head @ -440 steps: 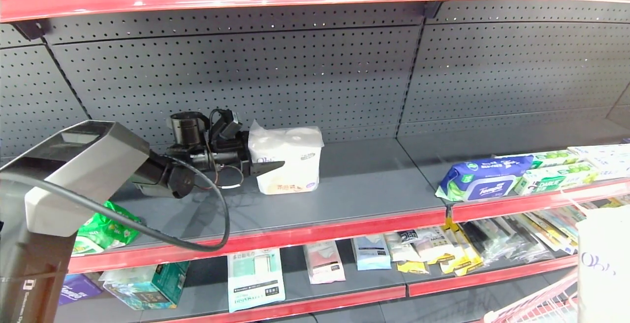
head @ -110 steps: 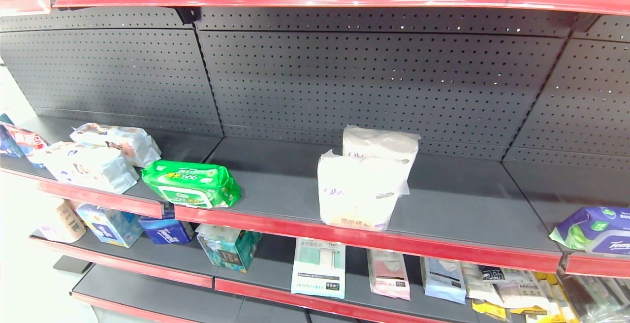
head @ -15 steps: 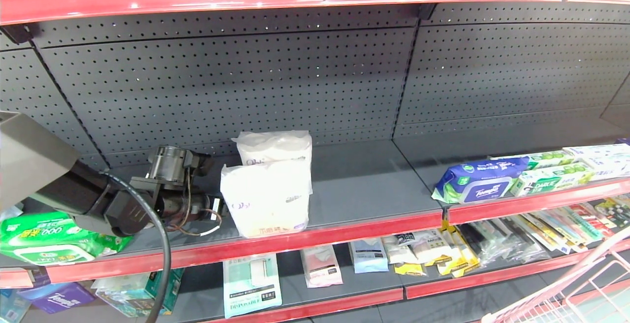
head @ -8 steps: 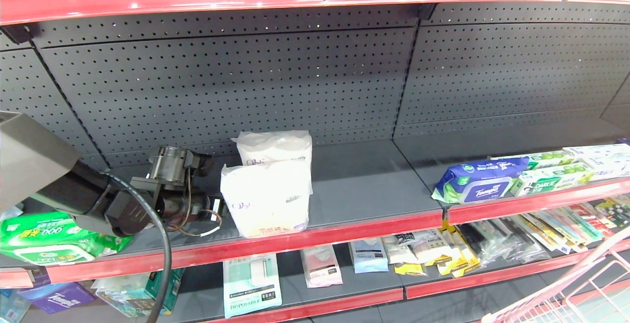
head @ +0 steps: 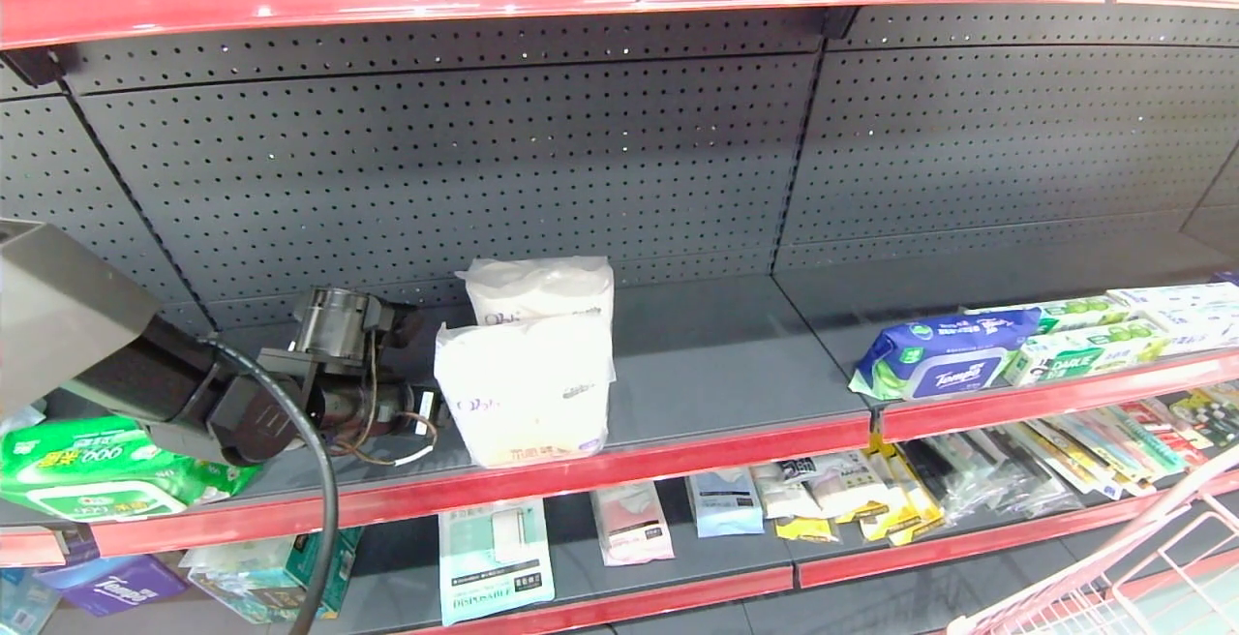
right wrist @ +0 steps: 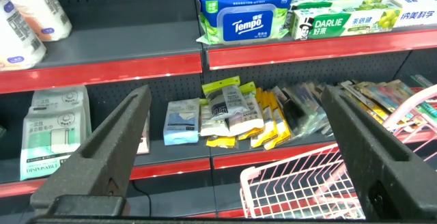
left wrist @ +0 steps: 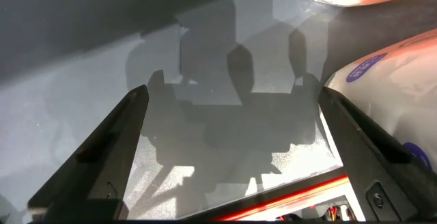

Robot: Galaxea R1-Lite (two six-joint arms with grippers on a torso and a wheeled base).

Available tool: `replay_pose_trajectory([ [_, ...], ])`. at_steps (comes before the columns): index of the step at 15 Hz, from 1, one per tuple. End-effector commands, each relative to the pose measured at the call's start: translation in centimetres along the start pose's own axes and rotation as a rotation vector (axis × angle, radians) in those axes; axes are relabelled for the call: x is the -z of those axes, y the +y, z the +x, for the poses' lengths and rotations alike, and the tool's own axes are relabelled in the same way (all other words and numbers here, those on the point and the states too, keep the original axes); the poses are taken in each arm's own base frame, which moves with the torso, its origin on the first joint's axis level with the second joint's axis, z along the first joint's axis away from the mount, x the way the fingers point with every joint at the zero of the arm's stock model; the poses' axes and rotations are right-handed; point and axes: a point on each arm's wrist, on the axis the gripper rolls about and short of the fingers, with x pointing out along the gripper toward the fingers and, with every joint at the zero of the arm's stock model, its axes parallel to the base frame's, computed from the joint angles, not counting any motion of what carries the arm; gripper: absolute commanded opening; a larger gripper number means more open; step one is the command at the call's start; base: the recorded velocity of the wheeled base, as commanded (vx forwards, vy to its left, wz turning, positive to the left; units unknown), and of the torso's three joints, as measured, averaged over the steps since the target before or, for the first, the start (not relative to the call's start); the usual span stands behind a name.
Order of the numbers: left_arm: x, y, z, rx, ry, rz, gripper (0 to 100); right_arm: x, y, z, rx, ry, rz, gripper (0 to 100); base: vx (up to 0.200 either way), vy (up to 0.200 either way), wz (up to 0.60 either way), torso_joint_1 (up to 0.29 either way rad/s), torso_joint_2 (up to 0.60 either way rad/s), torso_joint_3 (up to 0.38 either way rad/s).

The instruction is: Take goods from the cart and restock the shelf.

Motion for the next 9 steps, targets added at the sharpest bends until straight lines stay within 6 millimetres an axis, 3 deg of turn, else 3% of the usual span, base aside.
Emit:
replay_pose_trajectory([
  [1, 0.03, -0.07, -0.04, 0.002, 0.002, 0.001, 100, 0.00, 0.00, 0.01, 0.001, 0.001, -0.001, 100, 0.000, 0.000, 0.00, 0.000, 0.00, 0.000],
  [9, 0.00, -0.02, -0.17, 0.001, 0.001, 0.000, 100, -0.01, 0.00, 0.02, -0.001, 0.002, 0.001, 100, 0.000, 0.000, 0.00, 0.000, 0.00, 0.000],
])
